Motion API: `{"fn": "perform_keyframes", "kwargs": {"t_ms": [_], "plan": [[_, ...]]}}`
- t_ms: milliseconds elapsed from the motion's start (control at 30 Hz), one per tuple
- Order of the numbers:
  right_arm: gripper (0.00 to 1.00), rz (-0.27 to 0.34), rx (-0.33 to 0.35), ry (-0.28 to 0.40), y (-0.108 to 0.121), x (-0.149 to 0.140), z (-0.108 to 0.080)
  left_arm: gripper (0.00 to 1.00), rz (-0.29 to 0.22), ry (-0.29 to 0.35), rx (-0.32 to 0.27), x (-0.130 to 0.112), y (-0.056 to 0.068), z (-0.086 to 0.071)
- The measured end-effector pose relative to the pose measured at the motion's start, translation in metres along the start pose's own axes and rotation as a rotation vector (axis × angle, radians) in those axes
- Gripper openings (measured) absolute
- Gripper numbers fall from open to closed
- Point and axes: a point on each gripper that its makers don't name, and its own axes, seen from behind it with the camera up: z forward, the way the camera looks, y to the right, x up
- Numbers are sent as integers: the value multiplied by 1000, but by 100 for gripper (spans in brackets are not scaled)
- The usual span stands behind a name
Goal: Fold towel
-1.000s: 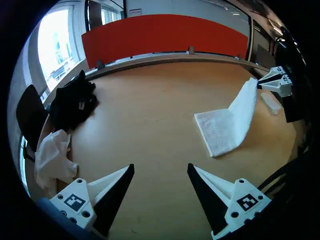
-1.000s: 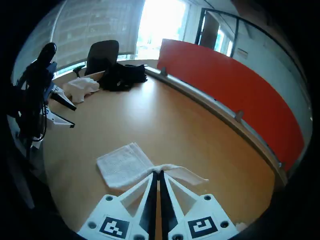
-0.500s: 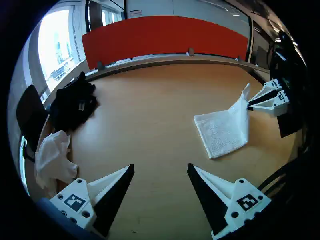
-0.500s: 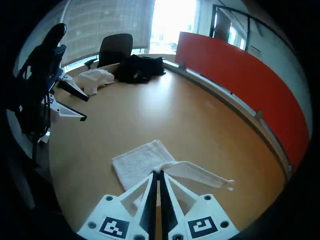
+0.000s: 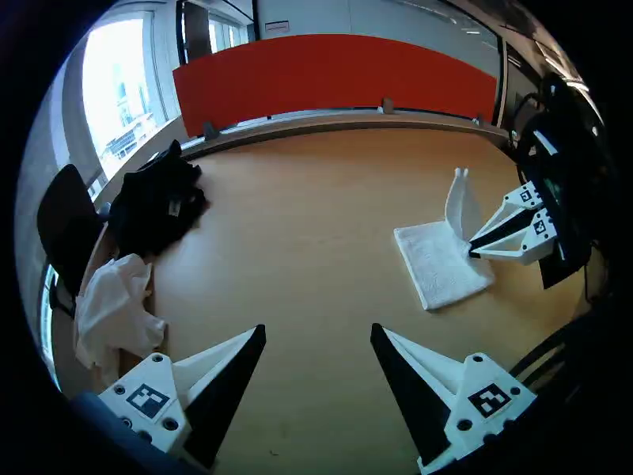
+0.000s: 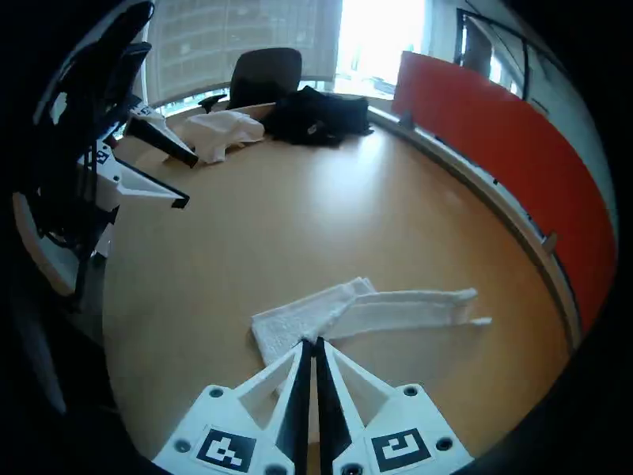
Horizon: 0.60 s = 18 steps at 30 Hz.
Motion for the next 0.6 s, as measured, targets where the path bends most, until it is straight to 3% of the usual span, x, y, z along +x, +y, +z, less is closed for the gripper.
{"fn": "perform_keyframes", "kwargs": {"t_ms": [200,600], "plan": [[4,-4,28,-34,-8,-11,15,99,-14,-5,14,-6,-7,-3],[8,10,25,-38,-3,-14,15,99,-13,-8,17,-8,-8,-2]]}}
